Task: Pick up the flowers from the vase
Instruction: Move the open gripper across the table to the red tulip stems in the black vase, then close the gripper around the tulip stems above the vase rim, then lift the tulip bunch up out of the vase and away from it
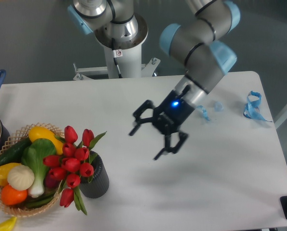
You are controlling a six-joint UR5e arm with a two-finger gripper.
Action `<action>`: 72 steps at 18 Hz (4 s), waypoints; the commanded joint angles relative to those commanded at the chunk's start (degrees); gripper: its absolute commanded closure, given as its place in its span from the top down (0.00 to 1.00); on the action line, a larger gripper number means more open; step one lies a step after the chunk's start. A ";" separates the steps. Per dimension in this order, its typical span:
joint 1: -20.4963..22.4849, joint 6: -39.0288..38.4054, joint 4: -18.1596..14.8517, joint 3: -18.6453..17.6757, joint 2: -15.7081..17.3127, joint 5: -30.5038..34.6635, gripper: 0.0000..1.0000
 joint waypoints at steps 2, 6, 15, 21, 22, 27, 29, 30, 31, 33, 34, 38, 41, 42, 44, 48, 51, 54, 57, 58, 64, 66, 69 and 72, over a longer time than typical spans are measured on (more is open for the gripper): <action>-1.67 0.00 2.98 0.00 -1.05 -0.79 1.00; -3.70 -1.66 5.01 0.35 -2.03 -0.97 1.00; -7.21 -3.96 5.19 0.53 -3.78 -0.97 1.00; -7.65 -5.27 5.19 1.76 -3.78 -0.01 0.04; -7.65 -5.45 5.28 1.93 -3.70 0.00 0.00; -7.57 -10.53 5.28 4.65 -3.17 -0.09 0.00; -7.57 -12.91 5.28 5.80 -3.17 -0.18 0.00; -7.39 -13.18 5.28 5.98 -3.00 -0.44 0.00; -7.39 -13.36 5.19 5.89 -2.47 -0.79 0.00; -7.13 -15.81 5.19 5.80 -0.98 -0.97 0.00; -7.04 -17.04 5.28 5.89 -0.19 -1.14 0.00; -5.37 -17.93 5.28 7.11 0.87 -5.97 0.00; -4.05 -20.38 5.28 8.96 1.23 -8.87 0.00; -3.62 -20.74 5.28 9.57 1.31 -9.31 0.00; -3.35 -21.79 5.19 10.54 1.40 -10.19 0.00; -1.33 -24.08 5.19 12.74 1.66 -14.58 0.00; -0.54 -25.74 5.19 13.80 1.75 -15.47 0.00; 0.60 -25.93 5.19 14.67 1.75 -15.47 0.00; 2.36 -25.49 5.28 16.60 1.40 -14.51 0.00; 2.54 -25.40 5.36 17.48 1.23 -14.16 0.00; 3.86 -20.67 5.63 19.43 1.22 5.32 0.00; 3.86 -18.47 5.54 18.73 1.57 12.26 0.00; 3.51 -16.78 4.23 16.71 3.24 25.17 0.00; 3.16 -18.11 3.78 13.46 4.92 37.32 0.00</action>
